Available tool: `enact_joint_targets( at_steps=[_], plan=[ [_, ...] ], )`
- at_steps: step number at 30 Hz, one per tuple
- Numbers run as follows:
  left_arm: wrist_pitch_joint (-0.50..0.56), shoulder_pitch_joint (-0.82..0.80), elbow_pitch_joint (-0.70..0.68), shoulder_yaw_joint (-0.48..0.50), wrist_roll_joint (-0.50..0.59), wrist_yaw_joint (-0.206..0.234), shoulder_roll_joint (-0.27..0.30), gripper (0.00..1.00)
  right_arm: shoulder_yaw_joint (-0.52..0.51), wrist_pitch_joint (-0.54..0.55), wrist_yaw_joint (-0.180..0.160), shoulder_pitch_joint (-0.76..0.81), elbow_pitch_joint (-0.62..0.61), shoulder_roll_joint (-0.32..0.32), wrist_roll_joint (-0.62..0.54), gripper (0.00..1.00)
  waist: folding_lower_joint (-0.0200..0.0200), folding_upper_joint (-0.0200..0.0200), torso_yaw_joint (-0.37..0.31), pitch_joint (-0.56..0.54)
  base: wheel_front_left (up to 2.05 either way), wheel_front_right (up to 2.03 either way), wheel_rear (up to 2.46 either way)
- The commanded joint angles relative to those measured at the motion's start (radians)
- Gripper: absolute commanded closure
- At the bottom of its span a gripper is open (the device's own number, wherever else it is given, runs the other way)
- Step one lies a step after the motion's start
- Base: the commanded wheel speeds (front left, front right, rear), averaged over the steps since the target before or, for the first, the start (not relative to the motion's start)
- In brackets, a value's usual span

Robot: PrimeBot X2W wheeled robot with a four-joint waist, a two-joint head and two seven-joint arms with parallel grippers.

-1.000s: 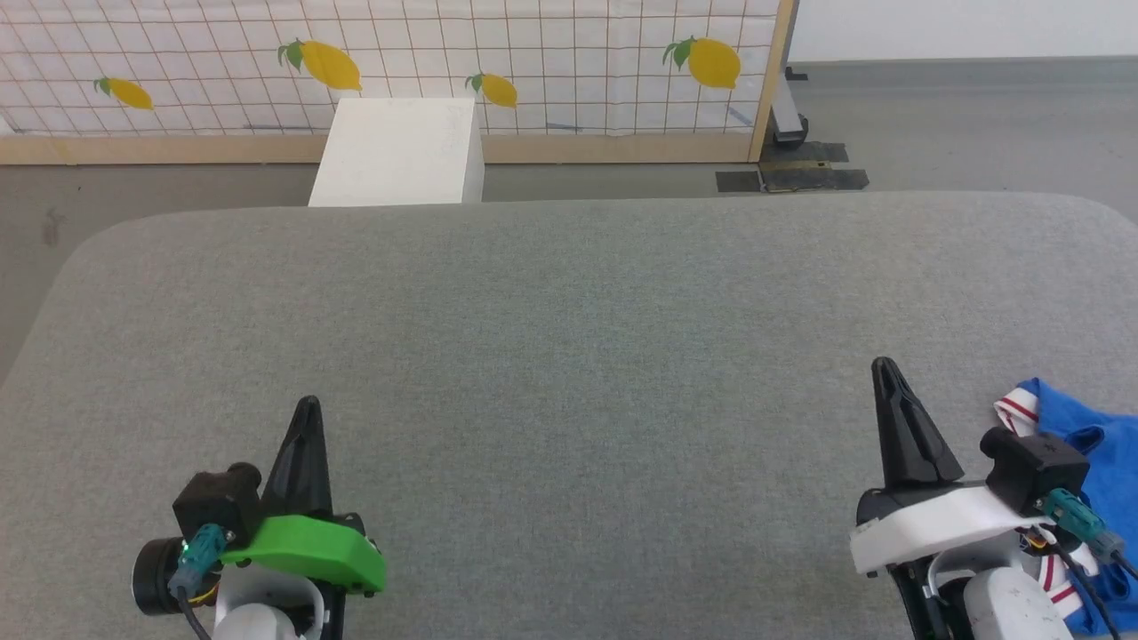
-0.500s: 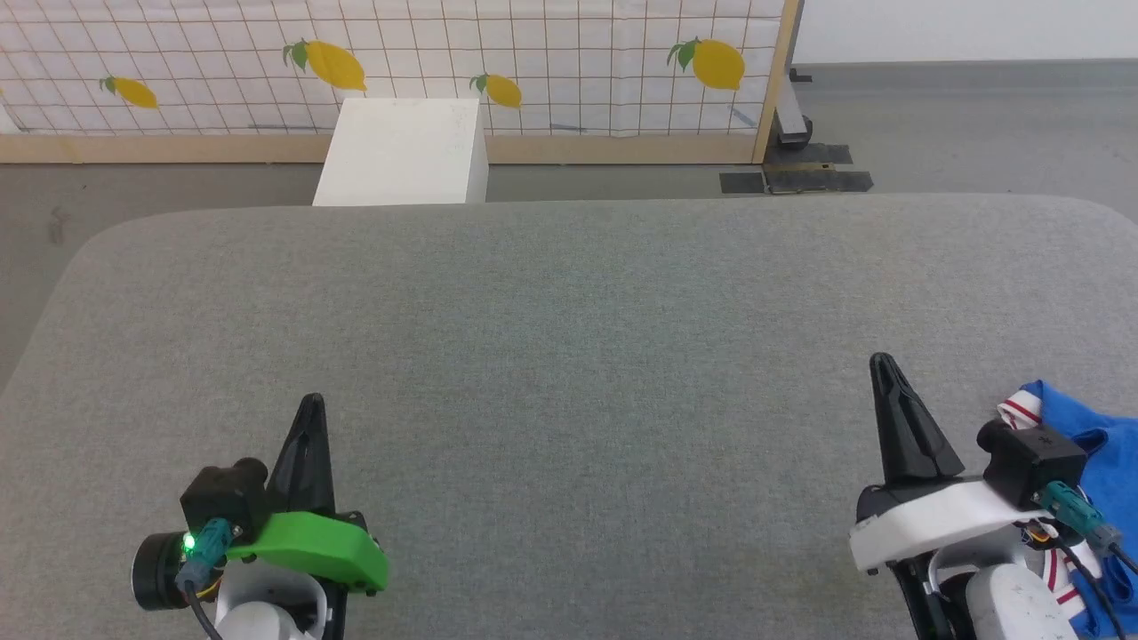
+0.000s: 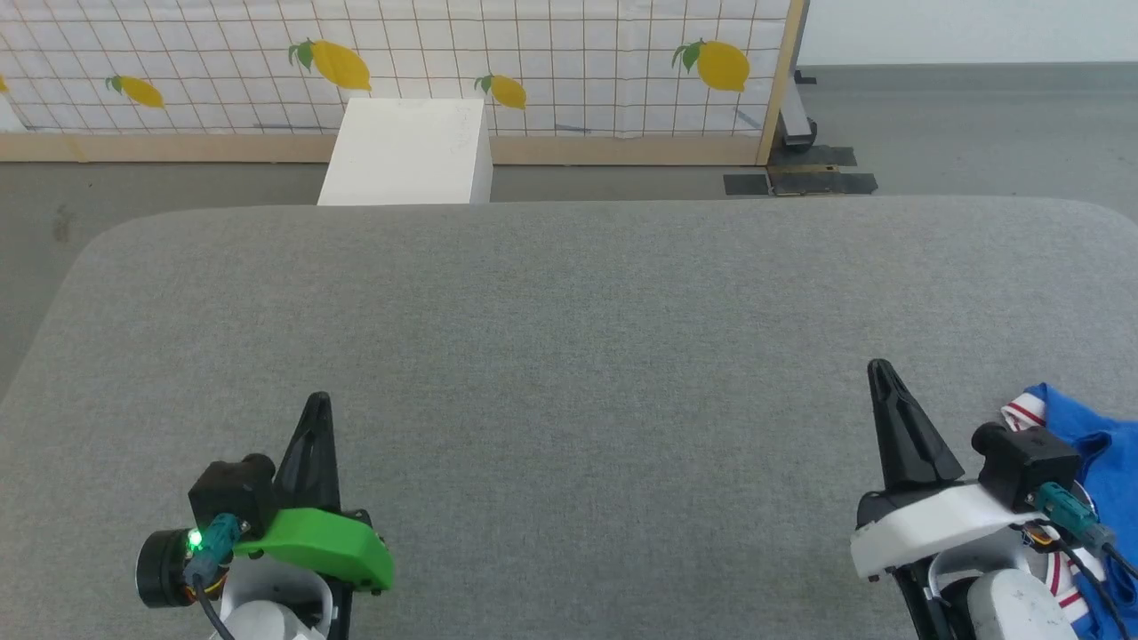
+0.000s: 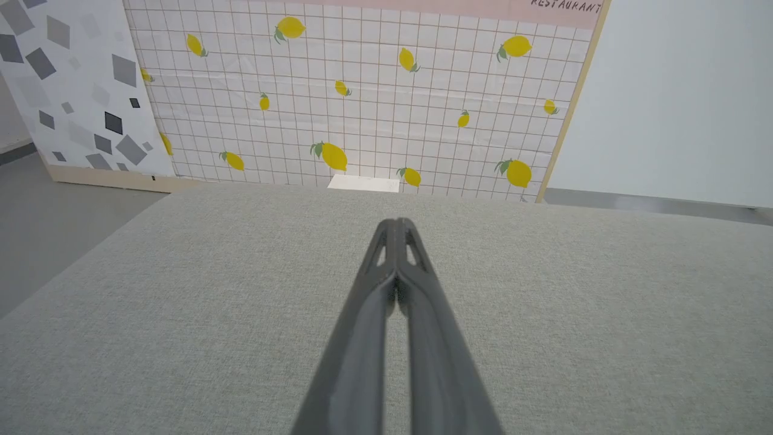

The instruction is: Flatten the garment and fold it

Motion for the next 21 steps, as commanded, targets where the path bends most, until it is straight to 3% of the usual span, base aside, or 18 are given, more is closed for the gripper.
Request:
enact_joint_targets(
  at_steps=[1,21],
  plan=[
    [0.005,0.013,-0.009,0.005,0.019,-0.006,-0.005,1.0,-0.003,0.004,0.0,0.015,-0.01,0.0,-0.012,1.0,0.0001,0.0,0.001,0.0,0.0,0.0,0.0],
    [0.048,0.025,-0.041,0.013,0.063,-0.009,-0.018,1.0,-0.006,0.047,-0.001,0.031,-0.046,0.001,-0.058,1.0,0.0001,0.0,0.009,-0.002,0.0,0.0,0.0]
  ],
)
